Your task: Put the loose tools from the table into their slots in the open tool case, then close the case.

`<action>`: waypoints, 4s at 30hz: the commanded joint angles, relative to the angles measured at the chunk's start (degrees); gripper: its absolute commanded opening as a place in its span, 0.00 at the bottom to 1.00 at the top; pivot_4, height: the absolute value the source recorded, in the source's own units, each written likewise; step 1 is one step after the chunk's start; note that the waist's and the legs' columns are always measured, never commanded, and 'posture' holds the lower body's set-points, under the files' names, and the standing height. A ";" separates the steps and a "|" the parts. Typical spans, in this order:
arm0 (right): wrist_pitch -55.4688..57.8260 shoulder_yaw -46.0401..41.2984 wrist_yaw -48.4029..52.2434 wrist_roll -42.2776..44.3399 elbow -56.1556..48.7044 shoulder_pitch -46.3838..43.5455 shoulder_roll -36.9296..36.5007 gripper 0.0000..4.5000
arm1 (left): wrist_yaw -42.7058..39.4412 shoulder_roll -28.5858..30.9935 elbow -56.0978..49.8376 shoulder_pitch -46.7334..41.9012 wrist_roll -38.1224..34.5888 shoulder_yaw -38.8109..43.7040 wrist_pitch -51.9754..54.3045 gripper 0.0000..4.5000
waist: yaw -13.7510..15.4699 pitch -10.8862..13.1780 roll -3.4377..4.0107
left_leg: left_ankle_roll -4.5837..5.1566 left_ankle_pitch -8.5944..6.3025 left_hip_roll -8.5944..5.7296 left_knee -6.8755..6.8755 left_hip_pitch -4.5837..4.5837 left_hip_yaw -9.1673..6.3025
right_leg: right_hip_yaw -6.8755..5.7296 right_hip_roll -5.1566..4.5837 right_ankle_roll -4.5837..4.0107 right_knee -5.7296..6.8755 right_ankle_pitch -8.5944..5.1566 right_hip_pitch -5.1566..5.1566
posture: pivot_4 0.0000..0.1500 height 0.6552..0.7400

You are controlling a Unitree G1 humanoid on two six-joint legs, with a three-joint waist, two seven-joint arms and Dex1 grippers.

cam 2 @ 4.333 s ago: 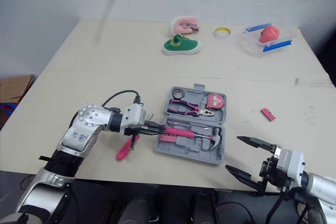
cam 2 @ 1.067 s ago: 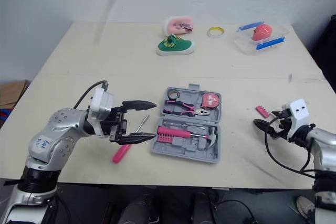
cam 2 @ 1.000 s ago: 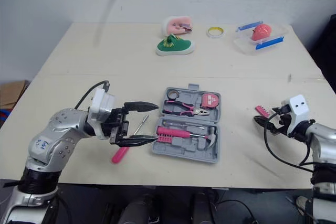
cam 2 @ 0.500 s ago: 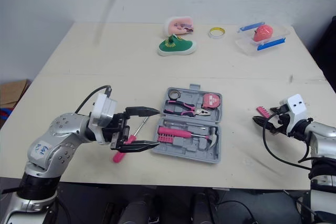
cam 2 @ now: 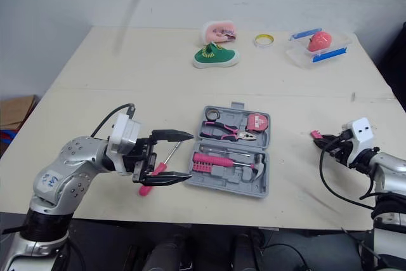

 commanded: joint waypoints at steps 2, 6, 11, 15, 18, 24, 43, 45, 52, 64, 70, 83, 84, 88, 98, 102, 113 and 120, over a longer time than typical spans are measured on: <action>-0.71 -1.61 1.91 1.75 -7.89 2.52 -1.19 0.18 | -0.86 -0.40 0.40 -1.33 -0.19 -0.04 -1.70 1.00 | -0.03 0.01 0.01 | -0.01 0.00 0.02 -0.02 -0.02 0.00 | 0.00 0.03 0.00 0.00 0.00 -0.04 | 1.00 1.00; 4.65 -0.93 5.27 3.87 -26.26 7.03 -4.06 0.18 | -2.46 -0.12 2.31 -2.14 0.49 0.05 -3.68 1.00 | -0.14 0.17 0.27 | -0.01 0.01 0.03 -0.03 -0.06 0.05 | 0.03 0.04 -0.01 0.06 0.00 -0.14 | 1.00 1.00; 18.71 -0.03 6.07 9.75 -52.87 13.10 -7.47 0.18 | -7.41 2.25 5.22 -2.77 2.54 -1.48 -5.86 1.00 | -0.12 0.31 0.50 | -0.08 -0.01 0.13 -0.07 -0.06 0.05 | 0.04 0.13 -0.02 0.05 -0.02 -0.18 | 1.00 1.00; 27.57 2.01 6.25 13.34 -68.40 16.80 -9.90 0.18 | -9.23 2.06 8.29 -3.01 4.74 -1.88 -9.69 1.00 | 0.21 0.35 0.45 | -0.12 -0.06 0.16 -0.09 -0.08 -0.02 | 0.00 0.15 -0.05 0.02 -0.03 -0.19 | 1.00 1.00; 35.76 5.14 4.13 15.54 -76.81 16.03 -11.53 0.18 | -10.34 1.59 9.49 -2.81 6.04 -2.85 -11.92 1.00 | 0.34 0.40 0.39 | 0.00 -0.14 0.11 -0.08 -0.14 -0.04 | -0.02 0.06 -0.04 -0.06 -0.03 -0.20 | 1.00 1.00; 49.15 15.52 -1.43 18.98 -88.70 9.47 -10.26 0.18 | -10.58 1.11 10.55 -1.71 7.26 -3.41 -13.72 1.00 | -0.10 0.51 0.24 | 0.07 -0.23 0.08 -0.08 -0.37 -0.12 | -0.08 -0.05 -0.02 -0.20 -0.01 -0.35 | 1.00 1.00; 57.32 35.91 -5.98 10.89 -85.77 -3.39 -8.20 0.18 | -6.24 2.71 5.97 3.45 7.54 -1.99 -12.45 1.00 | -0.08 0.59 0.10 | 0.12 -0.04 0.01 0.16 -1.06 -0.10 | -0.15 -0.08 0.00 0.18 0.00 -1.06 | 1.00 1.00; 57.28 36.79 -5.88 10.11 -85.22 -3.95 -7.98 0.18 | -5.81 2.87 5.63 3.75 7.57 -1.91 -12.39 1.00 | -0.10 0.59 0.10 | 0.12 -0.04 0.00 0.16 -1.06 -0.10 | -0.14 -0.08 0.00 0.18 0.00 -1.06 | 1.00 1.00; 58.44 39.31 -5.07 8.19 -84.11 -5.81 -7.44 0.18 | -5.16 3.40 4.56 4.48 7.32 -1.94 -12.03 1.00 | -0.12 0.59 0.10 | 0.11 -0.03 0.01 0.16 -1.07 -0.08 | -0.15 -0.06 0.00 0.18 0.00 -1.07 | 1.00 1.00; 60.55 42.09 -5.02 6.14 -82.38 -7.52 -4.10 0.18 | -3.45 3.74 2.29 4.04 6.47 -1.85 -9.70 1.00 | -0.66 0.55 0.03 | 0.04 0.02 0.05 0.15 -1.00 -0.09 | -0.13 -0.01 -0.01 0.25 0.00 -1.04 | 1.00 1.00; 62.44 43.11 -5.28 5.97 -81.69 -8.44 -2.69 0.18 | -2.25 3.35 1.08 2.31 6.22 -2.28 -7.19 1.00 | -1.46 0.54 0.01 | 0.02 0.03 0.05 0.14 -0.99 -0.10 | -0.15 0.00 -0.02 0.28 0.00 -1.04 | 1.00 1.00; 67.69 44.85 -5.49 6.62 -79.43 -10.81 -0.87 0.18 | -5.31 2.96 5.66 7.28 8.47 -2.43 -14.70 1.00 | -1.44 0.36 -0.29 | 0.03 0.03 0.04 0.15 -0.96 -0.10 | -0.14 -0.03 -0.02 0.27 -0.01 -1.01 | 1.00 1.00; 68.01 44.50 -5.72 6.94 -79.39 -10.74 -0.18 0.18 | -5.40 3.00 5.81 7.50 8.52 -2.47 -15.11 1.00 | -1.58 0.32 -0.35 | 0.02 0.03 0.05 0.14 -0.94 -0.12 | -0.14 -0.03 -0.02 0.27 -0.01 -0.99 | 1.00 1.00; 67.77 43.80 -6.39 6.87 -79.64 -10.17 1.19 0.18 | -5.43 3.06 6.10 7.98 8.57 -2.37 -15.92 1.00 | -1.83 0.26 -0.44 | -0.05 0.06 0.11 0.06 -0.88 -0.11 | -0.13 0.00 -0.08 0.30 -0.03 -1.01 | 1.00 1.00; 66.39 41.46 -5.79 7.41 -81.45 -8.88 0.45 0.29 | -6.85 2.89 9.22 10.29 9.35 -2.09 -20.14 1.00 | -1.64 0.26 -0.45 | -0.07 0.07 0.11 0.06 -0.89 -0.12 | -0.14 0.00 -0.11 0.32 -0.04 -1.02 | 1.00 1.00; 65.51 38.43 -3.57 9.96 -83.40 -8.54 -0.25 0.69 | -8.55 2.50 13.35 11.41 10.20 -1.95 -24.32 1.00 | -1.57 0.27 -0.44 | -0.06 0.06 0.10 0.02 -0.90 -0.12 | -0.15 -0.01 -0.11 0.30 -0.04 -1.05 | 1.00 1.00; 57.90 24.04 6.78 20.25 -84.35 -4.75 -5.84 0.69 | -10.69 2.36 17.42 12.80 10.50 -1.57 -29.48 1.00 | -1.33 0.28 -0.43 | 0.12 -0.04 0.02 0.05 -0.98 -0.15 | -0.18 -0.13 -0.08 0.22 -0.02 -1.04 | 1.00 1.00; 30.55 11.27 12.26 18.67 -78.29 10.15 0.44 0.69 | -11.01 1.70 19.21 12.85 10.39 -0.88 -31.54 1.00 | -1.26 0.27 -0.46 | 0.14 -0.03 -0.01 0.07 -0.97 -0.06 | -0.20 -0.09 -0.04 0.21 0.00 -0.98 | 1.00 1.00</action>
